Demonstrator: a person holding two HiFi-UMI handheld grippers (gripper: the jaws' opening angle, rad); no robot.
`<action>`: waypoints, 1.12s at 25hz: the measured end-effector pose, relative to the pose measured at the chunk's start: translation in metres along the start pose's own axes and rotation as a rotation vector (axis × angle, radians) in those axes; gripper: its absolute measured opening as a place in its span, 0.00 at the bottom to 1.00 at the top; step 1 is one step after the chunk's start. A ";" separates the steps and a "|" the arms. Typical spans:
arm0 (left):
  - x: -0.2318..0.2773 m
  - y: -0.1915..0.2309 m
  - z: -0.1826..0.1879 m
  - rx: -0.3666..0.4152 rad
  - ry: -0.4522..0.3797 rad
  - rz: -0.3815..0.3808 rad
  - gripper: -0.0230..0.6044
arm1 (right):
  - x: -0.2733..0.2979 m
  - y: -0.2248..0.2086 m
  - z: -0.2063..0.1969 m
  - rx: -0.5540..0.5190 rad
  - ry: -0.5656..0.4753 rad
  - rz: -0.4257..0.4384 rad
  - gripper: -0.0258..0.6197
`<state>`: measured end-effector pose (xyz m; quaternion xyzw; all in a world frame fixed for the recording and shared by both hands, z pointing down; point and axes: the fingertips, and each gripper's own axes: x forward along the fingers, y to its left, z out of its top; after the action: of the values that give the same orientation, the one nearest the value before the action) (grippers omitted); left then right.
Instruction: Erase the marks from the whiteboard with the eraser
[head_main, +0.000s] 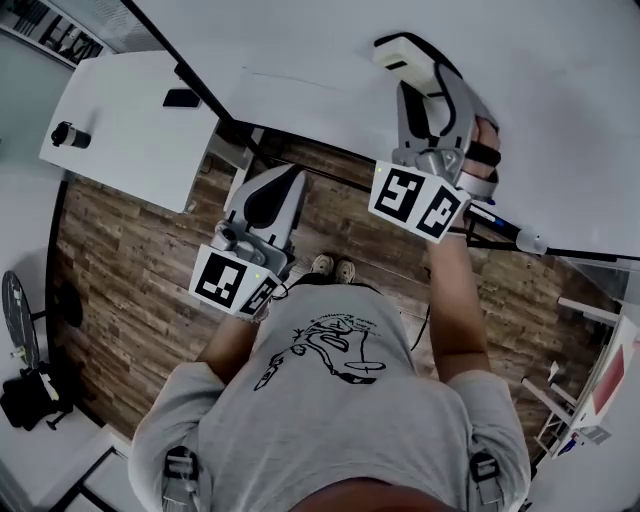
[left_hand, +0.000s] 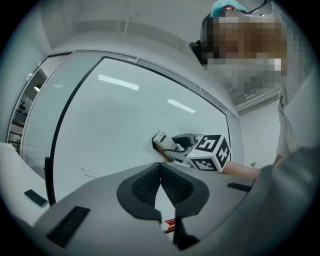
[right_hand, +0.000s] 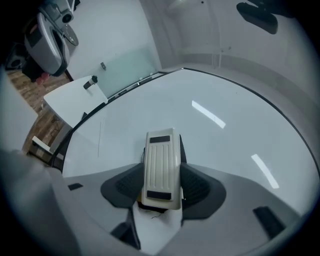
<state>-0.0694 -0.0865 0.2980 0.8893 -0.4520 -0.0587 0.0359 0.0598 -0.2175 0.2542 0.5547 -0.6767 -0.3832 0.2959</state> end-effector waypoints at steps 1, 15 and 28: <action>0.002 -0.001 -0.001 0.000 0.001 0.004 0.07 | -0.001 -0.001 0.000 0.002 -0.003 -0.001 0.40; 0.006 0.036 -0.006 -0.003 0.024 -0.083 0.07 | 0.012 0.036 0.008 0.044 0.027 -0.060 0.40; -0.013 0.096 -0.012 -0.028 0.050 -0.117 0.07 | 0.035 0.102 0.018 0.035 0.099 -0.032 0.40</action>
<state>-0.1526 -0.1321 0.3219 0.9149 -0.3972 -0.0448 0.0559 -0.0161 -0.2391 0.3298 0.5888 -0.6589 -0.3481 0.3130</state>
